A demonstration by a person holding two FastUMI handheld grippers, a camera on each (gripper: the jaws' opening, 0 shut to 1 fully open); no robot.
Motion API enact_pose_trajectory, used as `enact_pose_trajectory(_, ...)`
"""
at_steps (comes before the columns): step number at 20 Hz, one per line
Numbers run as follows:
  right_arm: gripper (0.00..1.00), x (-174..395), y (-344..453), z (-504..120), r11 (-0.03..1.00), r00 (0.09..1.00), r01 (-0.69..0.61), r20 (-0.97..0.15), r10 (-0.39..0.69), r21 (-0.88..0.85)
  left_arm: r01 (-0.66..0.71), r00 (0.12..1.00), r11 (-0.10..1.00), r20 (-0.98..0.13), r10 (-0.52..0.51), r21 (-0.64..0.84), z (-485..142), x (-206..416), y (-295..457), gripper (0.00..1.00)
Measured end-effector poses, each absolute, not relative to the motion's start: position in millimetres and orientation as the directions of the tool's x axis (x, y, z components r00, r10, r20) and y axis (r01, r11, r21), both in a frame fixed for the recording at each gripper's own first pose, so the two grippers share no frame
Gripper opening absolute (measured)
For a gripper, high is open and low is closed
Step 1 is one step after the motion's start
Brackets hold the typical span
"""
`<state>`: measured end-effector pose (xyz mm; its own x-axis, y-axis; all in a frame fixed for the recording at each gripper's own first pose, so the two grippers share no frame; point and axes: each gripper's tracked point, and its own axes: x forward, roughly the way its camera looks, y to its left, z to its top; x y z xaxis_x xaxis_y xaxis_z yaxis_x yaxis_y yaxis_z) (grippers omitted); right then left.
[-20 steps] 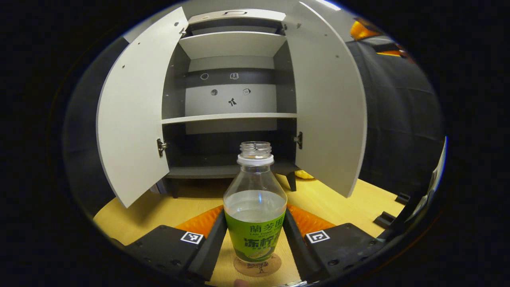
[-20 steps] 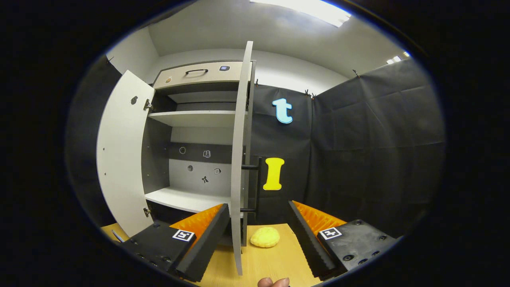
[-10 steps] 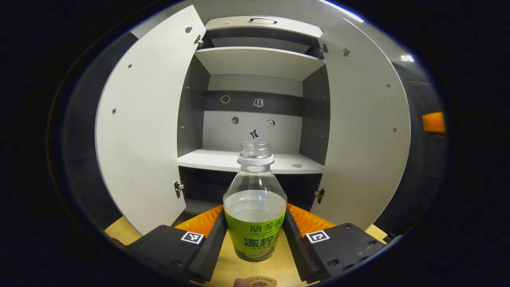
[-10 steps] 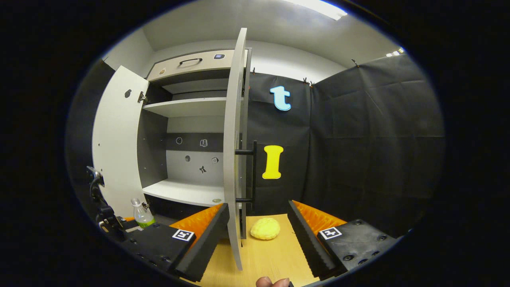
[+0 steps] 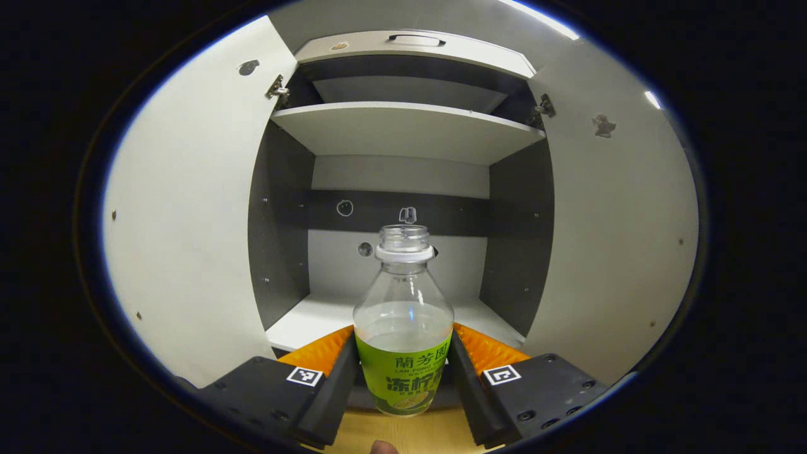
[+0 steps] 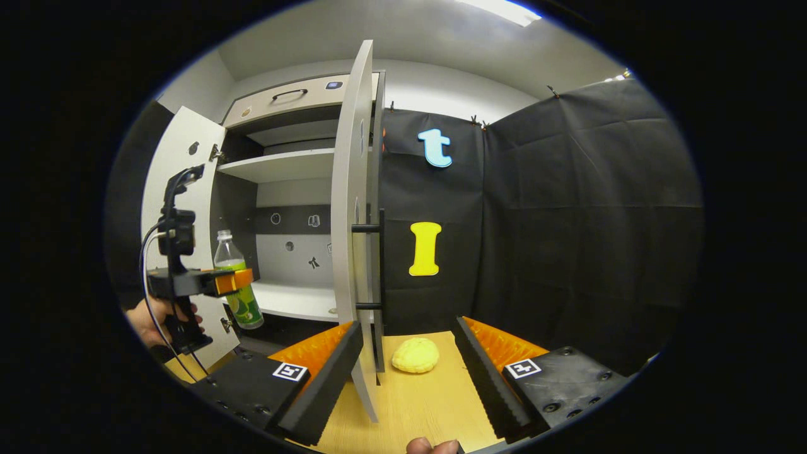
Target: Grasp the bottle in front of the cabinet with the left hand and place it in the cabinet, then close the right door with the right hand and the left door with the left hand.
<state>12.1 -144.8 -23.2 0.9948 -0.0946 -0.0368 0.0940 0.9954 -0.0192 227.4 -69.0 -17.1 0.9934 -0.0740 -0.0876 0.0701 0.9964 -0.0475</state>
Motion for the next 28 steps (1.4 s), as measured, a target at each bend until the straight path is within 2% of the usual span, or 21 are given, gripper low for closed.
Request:
enact_pose_trajectory(8,0.98,6.6,-161.7,-17.0,0.992,0.992,0.124,-0.009,-0.125,-0.036,0.071,0.996,0.994,-0.056,-0.076,-0.088,22.7,340.8,-68.2,0.77)
enact_pose_trajectory(10,0.98,4.9,-168.6,-17.6,0.989,0.990,0.143,-0.008,-0.143,-0.030,0.045,0.997,0.997,-0.054,-0.048,-0.065,25.1,369.2,-61.0,0.77)
enact_pose_trajectory(13,0.98,3.2,-177.6,-17.7,0.984,0.984,0.176,-0.003,-0.176,-0.039,0.042,0.997,0.998,-0.062,-0.044,-0.035,16.9,406.2,-60.6,0.77)
enact_pose_trajectory(22,0.98,-5.0,-197.0,-9.5,0.956,0.957,0.288,0.040,-0.286,-0.060,0.056,0.990,0.993,-0.122,-0.068,-0.100,-50.6,483.1,-65.4,0.78)
enact_pose_trajectory(24,0.94,-10.4,-201.6,-7.0,0.945,0.947,0.321,0.055,-0.318,-0.067,0.059,0.988,0.995,-0.137,-0.069,-0.077,-61.0,494.7,-69.5,0.77)
enact_pose_trajectory(25,0.98,-13.6,-204.1,-5.6,0.939,0.941,0.338,0.060,-0.334,-0.065,0.069,0.986,0.996,-0.146,-0.077,-0.059,-65.7,496.7,-74.5,0.78)
enact_pose_trajectory(28,0.98,-23.4,-208.4,-6.3,0.924,0.925,0.379,0.062,-0.376,-0.047,0.096,0.987,0.995,-0.128,-0.095,0.006,-65.2,499.7,-87.1,0.78)
